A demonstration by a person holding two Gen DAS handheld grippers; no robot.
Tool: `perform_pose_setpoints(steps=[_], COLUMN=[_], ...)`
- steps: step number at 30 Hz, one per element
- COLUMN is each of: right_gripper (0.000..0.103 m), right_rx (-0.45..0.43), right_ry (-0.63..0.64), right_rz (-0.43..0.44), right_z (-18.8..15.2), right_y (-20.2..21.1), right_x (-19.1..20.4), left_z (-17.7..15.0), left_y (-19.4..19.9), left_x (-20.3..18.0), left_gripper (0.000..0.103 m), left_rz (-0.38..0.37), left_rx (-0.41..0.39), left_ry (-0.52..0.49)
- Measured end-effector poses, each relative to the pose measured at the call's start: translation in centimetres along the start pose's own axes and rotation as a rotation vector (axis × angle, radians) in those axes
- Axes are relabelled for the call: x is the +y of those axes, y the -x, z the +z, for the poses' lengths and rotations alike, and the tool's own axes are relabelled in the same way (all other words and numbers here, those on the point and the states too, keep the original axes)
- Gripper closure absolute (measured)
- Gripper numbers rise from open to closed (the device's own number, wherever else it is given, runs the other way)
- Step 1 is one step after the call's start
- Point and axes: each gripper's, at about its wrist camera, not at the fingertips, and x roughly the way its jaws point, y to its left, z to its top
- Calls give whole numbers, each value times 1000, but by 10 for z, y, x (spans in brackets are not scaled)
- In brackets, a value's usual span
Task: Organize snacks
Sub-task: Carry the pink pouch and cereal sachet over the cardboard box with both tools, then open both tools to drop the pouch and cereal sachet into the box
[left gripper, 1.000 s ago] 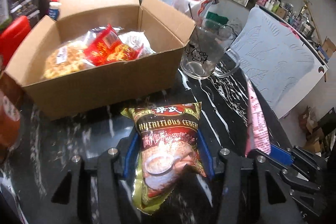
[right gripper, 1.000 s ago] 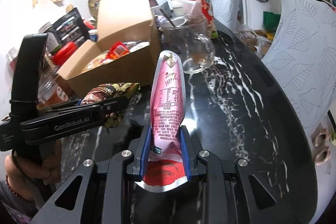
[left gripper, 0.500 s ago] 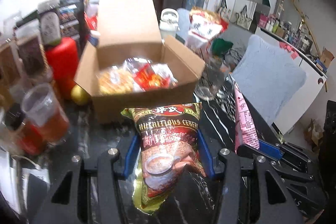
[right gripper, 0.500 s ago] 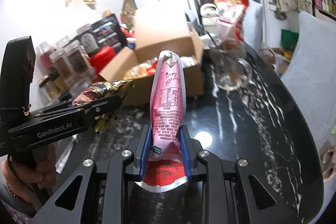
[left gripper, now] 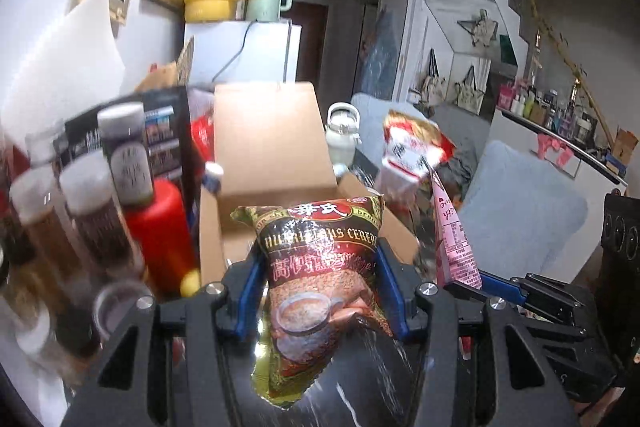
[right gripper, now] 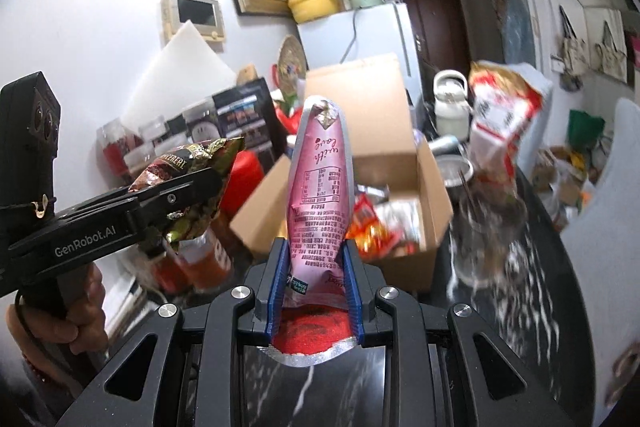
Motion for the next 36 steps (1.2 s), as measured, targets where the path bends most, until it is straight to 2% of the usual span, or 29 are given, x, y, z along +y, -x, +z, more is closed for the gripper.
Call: perform_pose_setpoints(steps=[9,17,29,32,36], right_gripper=[77,76,76,75,72], right_rx=[9,63,199,239,285], right_ry=[30,55,54,50,51], right_rz=[-1,-18,-49,-64,-82], right_z=[48,71,68,63,54], right_y=[-52,-110,-191,-204,-216], right_x=[-12,-29,-63,-70,-76], left_z=[35,44,24,19,15], left_y=[-52,-122,-203,-212,-228], left_x=[26,50,55,52,49], left_gripper=[52,52,52,52,52], left_rz=[21,40,16,41,63], left_rx=[-9,75,248,267,335], left_ry=[1,8,-6,-12,-22])
